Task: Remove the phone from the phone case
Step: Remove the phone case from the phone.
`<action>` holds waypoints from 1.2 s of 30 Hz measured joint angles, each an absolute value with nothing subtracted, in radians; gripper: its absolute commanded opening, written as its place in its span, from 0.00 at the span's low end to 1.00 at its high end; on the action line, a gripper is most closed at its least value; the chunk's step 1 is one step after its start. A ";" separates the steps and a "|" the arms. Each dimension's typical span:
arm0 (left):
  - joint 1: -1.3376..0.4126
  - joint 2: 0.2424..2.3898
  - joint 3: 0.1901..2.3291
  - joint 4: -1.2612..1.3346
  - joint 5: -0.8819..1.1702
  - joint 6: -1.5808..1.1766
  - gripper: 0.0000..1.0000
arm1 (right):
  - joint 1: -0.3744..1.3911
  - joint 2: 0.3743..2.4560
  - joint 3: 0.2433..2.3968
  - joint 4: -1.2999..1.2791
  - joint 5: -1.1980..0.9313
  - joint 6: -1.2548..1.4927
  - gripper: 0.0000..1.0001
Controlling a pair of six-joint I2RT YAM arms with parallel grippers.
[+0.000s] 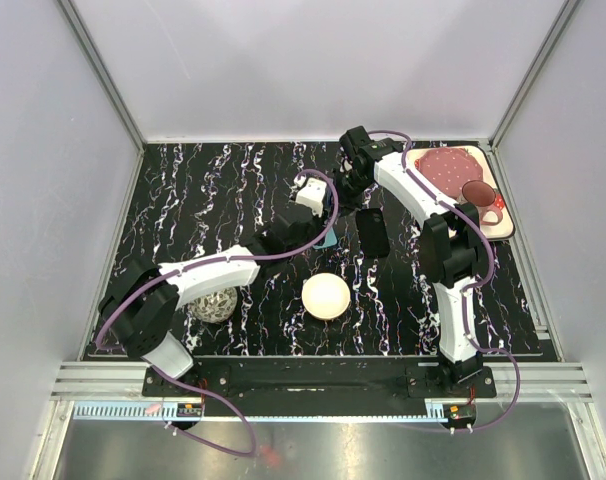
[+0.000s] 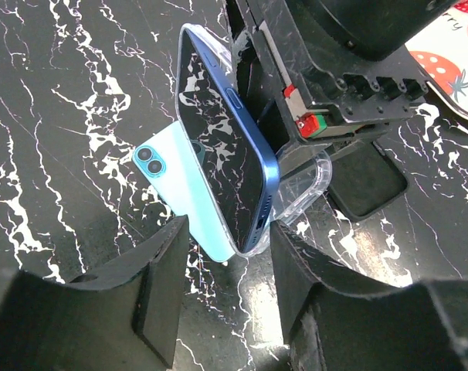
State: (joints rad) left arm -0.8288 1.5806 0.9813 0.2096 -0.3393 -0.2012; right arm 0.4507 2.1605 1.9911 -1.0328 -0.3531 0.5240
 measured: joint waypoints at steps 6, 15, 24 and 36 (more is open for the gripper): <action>-0.830 1.584 0.981 0.208 -0.377 -0.182 0.60 | 0.451 2.159 1.977 -1.013 -0.361 0.522 0.00; -0.841 1.636 1.025 0.179 -0.404 -0.194 0.44 | 0.451 2.138 1.909 -0.946 -0.342 0.518 0.00; -0.848 1.628 1.025 0.176 -0.390 -0.246 0.41 | 0.451 2.081 1.833 -0.895 -0.329 0.512 0.00; -0.839 1.592 0.999 0.172 -0.339 -0.359 0.38 | 0.455 2.041 1.789 -0.888 -0.325 0.505 0.00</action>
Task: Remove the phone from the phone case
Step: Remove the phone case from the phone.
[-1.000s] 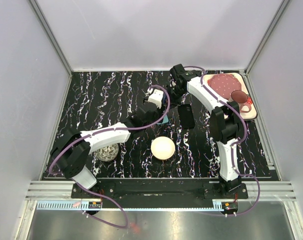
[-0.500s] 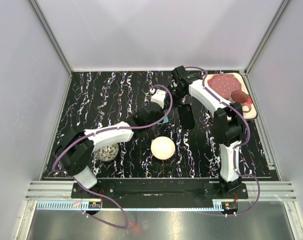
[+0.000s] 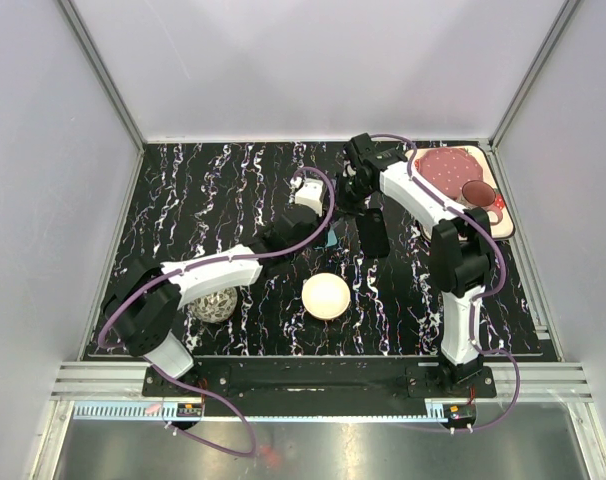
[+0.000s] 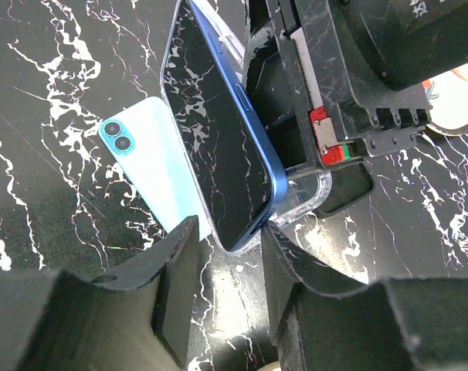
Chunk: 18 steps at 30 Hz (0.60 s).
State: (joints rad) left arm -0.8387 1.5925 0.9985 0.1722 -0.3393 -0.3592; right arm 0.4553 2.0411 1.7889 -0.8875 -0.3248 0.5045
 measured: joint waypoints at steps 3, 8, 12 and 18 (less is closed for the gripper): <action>-0.839 1.592 1.000 0.164 -0.345 -0.360 0.42 | 0.463 2.041 1.789 -0.885 -0.310 0.504 0.00; -0.885 1.595 1.013 0.150 -0.450 -0.267 0.43 | 0.482 2.041 1.789 -0.897 -0.288 0.495 0.00; -0.913 1.598 1.013 0.188 -0.511 -0.194 0.44 | 0.500 2.041 1.789 -0.929 -0.289 0.495 0.00; -0.931 1.599 1.004 0.223 -0.556 -0.097 0.40 | 0.504 2.041 1.795 -0.928 -0.290 0.495 0.00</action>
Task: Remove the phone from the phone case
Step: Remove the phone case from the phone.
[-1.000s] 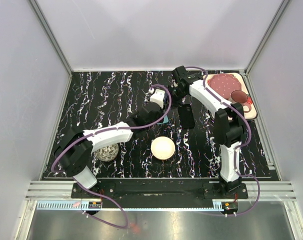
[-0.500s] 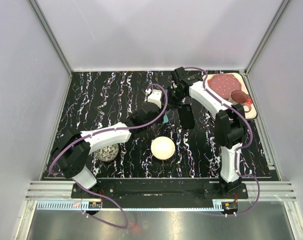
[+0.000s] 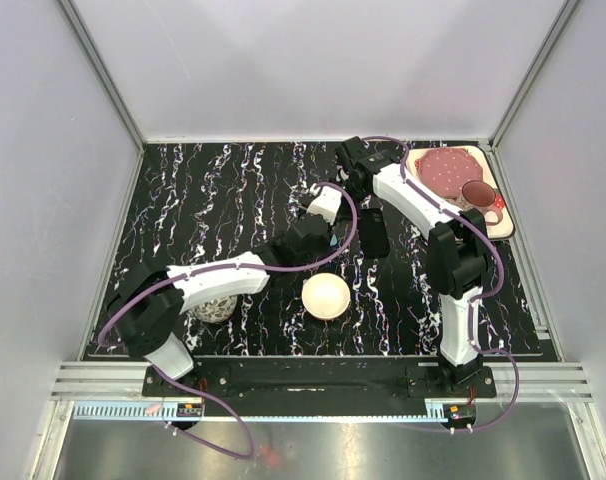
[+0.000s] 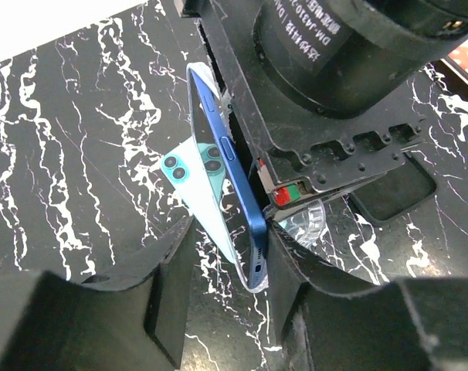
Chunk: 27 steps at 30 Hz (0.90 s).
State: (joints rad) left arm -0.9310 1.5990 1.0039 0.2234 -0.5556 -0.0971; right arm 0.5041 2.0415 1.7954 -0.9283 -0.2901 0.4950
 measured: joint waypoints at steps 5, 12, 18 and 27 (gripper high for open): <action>-0.935 1.612 1.004 0.257 -0.572 -0.067 0.36 | 0.504 2.041 1.807 -0.916 -0.287 0.495 0.00; -0.937 1.619 0.983 0.311 -0.577 -0.060 0.10 | 0.504 2.041 1.807 -0.890 -0.299 0.492 0.00; -0.922 1.613 0.969 0.329 -0.552 -0.097 0.00 | 0.504 2.041 1.802 -0.876 -0.292 0.513 0.00; -0.830 1.544 0.940 0.247 -0.438 -0.123 0.00 | 0.507 2.037 1.740 -0.905 -0.255 0.498 0.00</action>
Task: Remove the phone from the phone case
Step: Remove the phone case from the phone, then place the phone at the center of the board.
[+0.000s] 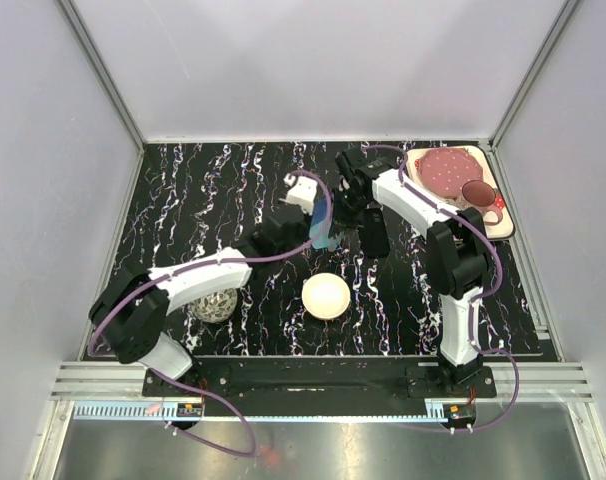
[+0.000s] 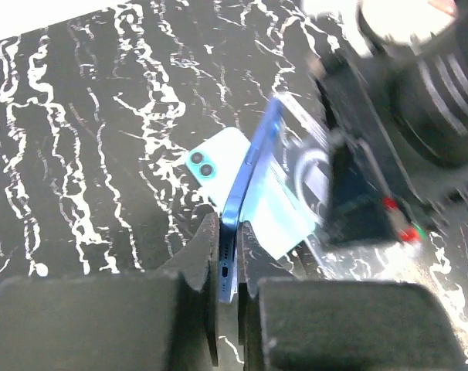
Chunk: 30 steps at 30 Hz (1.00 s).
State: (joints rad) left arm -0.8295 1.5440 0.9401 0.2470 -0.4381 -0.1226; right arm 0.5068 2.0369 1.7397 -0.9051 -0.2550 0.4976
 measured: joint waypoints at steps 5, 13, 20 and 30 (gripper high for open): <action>-0.736 1.483 0.933 0.226 -0.413 -0.150 0.00 | 0.515 2.028 1.659 -0.998 -0.263 0.447 0.00; -0.652 1.450 0.932 0.210 -0.385 -0.222 0.00 | 0.530 1.984 1.615 -1.055 -0.274 0.434 0.00; -0.509 1.421 0.932 0.154 -0.280 -0.352 0.00 | 0.530 1.955 1.637 -1.051 -0.271 0.429 0.00; -0.127 1.505 0.901 0.202 0.083 -0.671 0.00 | 0.521 2.087 1.955 -1.021 -0.302 0.402 0.00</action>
